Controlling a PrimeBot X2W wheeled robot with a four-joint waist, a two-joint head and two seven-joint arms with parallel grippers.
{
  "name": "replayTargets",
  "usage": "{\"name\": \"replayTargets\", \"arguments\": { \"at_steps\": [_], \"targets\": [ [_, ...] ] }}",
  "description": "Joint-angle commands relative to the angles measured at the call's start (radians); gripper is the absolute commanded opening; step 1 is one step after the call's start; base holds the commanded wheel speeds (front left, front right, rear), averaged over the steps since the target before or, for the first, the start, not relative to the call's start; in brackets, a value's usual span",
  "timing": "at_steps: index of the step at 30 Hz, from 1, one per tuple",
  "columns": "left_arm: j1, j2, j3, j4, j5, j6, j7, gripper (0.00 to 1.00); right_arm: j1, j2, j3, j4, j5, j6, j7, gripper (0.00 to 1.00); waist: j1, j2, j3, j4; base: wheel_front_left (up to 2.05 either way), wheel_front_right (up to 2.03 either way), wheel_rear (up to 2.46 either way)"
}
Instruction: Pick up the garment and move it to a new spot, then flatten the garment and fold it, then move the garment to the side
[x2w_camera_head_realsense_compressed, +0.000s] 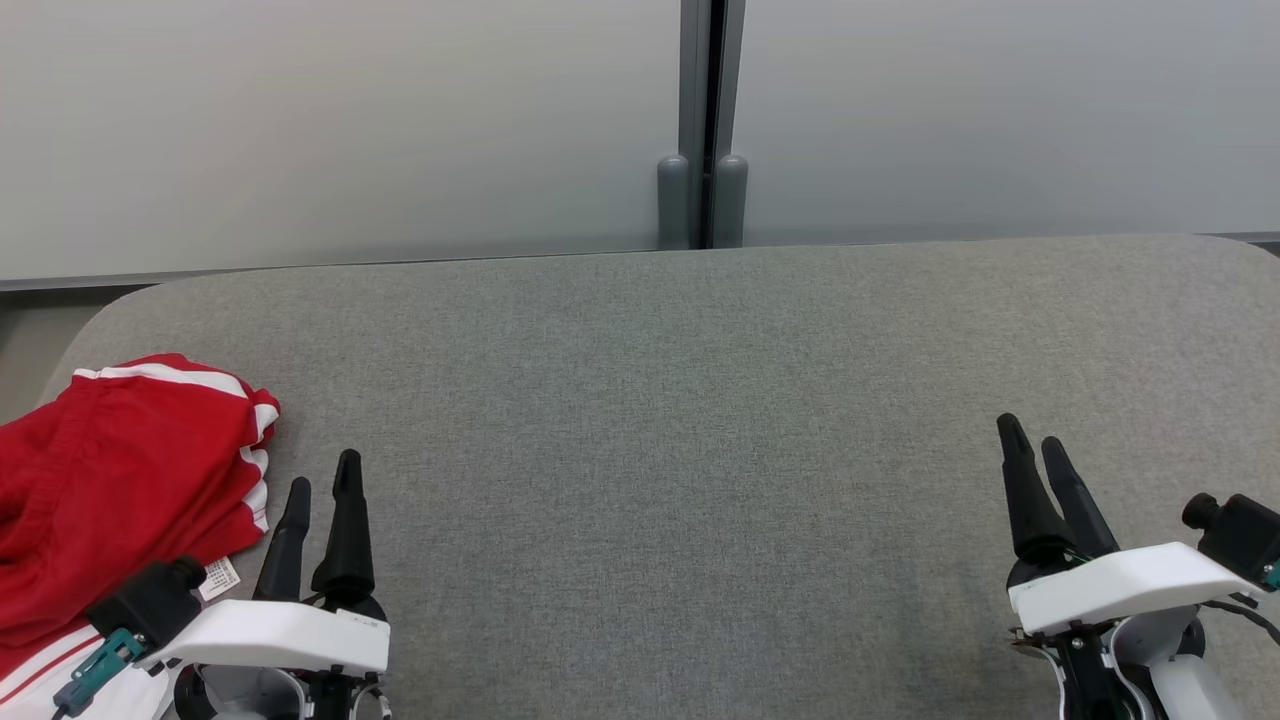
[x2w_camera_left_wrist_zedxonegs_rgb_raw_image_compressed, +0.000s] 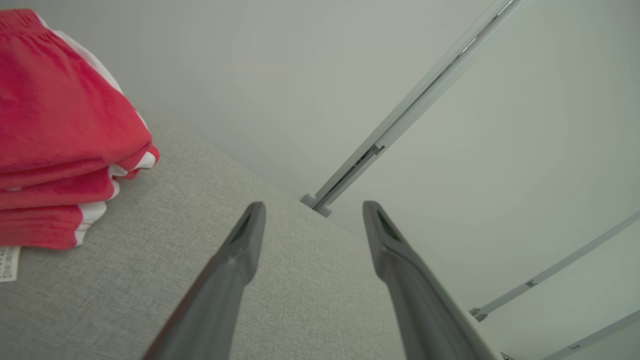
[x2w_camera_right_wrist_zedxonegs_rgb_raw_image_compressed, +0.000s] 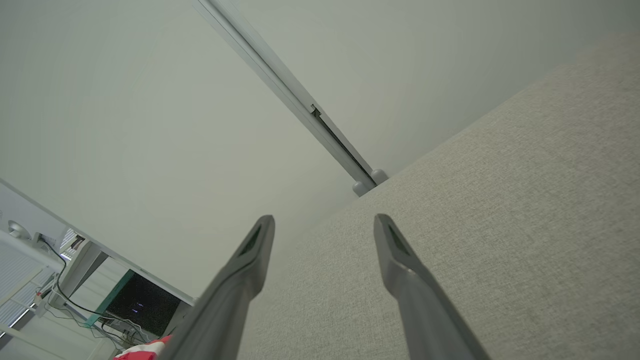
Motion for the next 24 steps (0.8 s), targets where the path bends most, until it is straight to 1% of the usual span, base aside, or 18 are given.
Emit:
{"name": "replayTargets", "arguments": {
  "at_steps": [1, 8, 20, 24],
  "targets": [
    [-0.022, 0.007, -0.007, -0.007, 0.043, 0.008, -0.011, 1.00, -0.021, -0.012, 0.007, -0.008, -0.045, 0.001, -0.014, 1.00, 0.0000, 0.0000, 0.000, 0.000, 0.00, 0.00, 0.00],
    [-0.023, 0.008, -0.019, -0.002, 0.113, 0.014, -0.031, 1.00, -0.028, -0.015, 0.021, 0.001, -0.135, 0.001, -0.034, 1.00, 0.0000, 0.0000, -0.001, 0.002, 0.00, 0.00, 0.00],
    [-0.025, 0.009, -0.030, -0.006, 0.212, 0.013, -0.060, 1.00, -0.034, -0.019, 0.046, -0.006, -0.227, 0.002, -0.063, 1.00, 0.0000, 0.0000, 0.001, 0.005, 0.00, 0.00, 0.00],
    [-0.024, 0.009, -0.041, -0.010, 0.244, 0.019, -0.069, 1.00, -0.035, -0.021, 0.056, -0.009, -0.258, 0.002, -0.072, 1.00, 0.0000, 0.0000, 0.002, 0.006, 0.00, 0.00, 0.00]
  ]
}}
